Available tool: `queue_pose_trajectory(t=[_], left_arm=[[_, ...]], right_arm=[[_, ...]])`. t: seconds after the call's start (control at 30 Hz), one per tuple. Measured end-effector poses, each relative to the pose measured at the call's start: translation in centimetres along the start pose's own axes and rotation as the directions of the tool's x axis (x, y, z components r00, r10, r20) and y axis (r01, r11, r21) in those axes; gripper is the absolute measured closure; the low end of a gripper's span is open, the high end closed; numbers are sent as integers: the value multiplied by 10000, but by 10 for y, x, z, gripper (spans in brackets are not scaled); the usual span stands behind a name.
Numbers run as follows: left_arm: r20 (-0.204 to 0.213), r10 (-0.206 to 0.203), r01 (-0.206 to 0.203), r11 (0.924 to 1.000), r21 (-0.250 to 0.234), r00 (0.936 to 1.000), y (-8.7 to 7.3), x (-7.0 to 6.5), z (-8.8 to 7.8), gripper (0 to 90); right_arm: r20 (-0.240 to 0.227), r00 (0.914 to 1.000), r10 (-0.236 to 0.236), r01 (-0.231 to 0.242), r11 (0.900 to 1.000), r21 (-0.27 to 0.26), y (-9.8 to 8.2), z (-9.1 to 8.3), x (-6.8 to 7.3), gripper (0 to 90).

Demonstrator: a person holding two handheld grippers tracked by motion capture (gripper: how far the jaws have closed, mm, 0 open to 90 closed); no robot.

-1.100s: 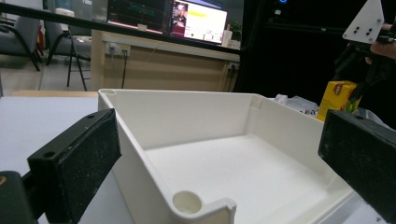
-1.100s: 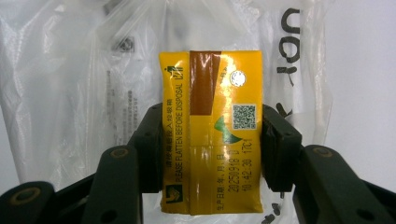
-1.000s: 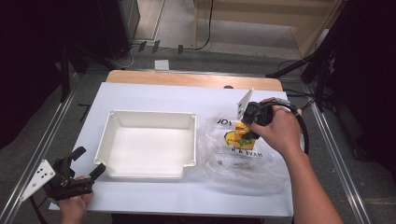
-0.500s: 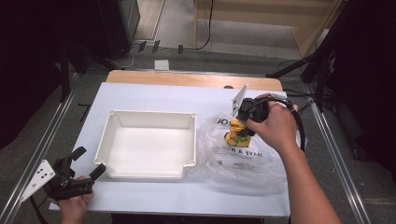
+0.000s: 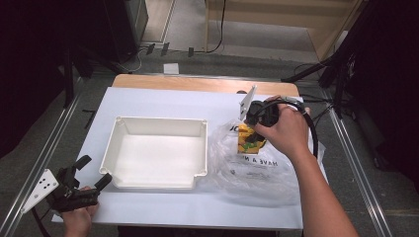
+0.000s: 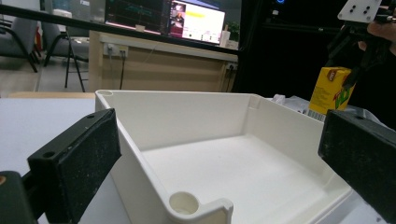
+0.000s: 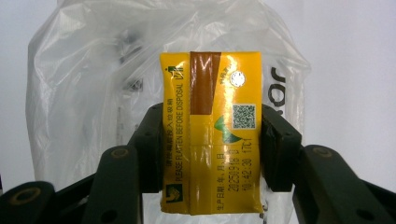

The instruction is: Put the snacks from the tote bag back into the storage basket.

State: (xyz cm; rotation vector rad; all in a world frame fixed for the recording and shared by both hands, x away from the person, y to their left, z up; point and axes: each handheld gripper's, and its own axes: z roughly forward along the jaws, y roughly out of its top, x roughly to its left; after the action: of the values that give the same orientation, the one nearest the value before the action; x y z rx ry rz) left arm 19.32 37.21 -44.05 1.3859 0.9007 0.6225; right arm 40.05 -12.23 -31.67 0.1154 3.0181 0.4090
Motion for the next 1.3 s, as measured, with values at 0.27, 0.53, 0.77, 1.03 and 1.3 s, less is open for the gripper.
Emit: queue_pose_trajectory(t=[0.27,0.53,0.77,1.03,1.3], left_arm=[[30,56,-56,10000,44,10000,0,-1,1,0],[-15,123,-123,9999,84,9999,0,-2,1,0],[1,160,-160,9998,96,9999,0,-2,2,0],[-1,201,-201,9997,109,9998,0,-2,2,0],[-8,224,-224,9997,129,9997,0,-3,2,0]], right_arm=[[-22,10000,9,-9,9999,-114,8,-2,-1,525],[-103,9999,-126,124,9996,-234,16,-3,-2,525],[-104,9997,-213,210,9995,-246,24,-5,-1,526],[-69,9996,-286,282,9987,-435,33,-10,-1,526],[-153,9989,-439,433,9983,-387,43,-11,-1,528]])
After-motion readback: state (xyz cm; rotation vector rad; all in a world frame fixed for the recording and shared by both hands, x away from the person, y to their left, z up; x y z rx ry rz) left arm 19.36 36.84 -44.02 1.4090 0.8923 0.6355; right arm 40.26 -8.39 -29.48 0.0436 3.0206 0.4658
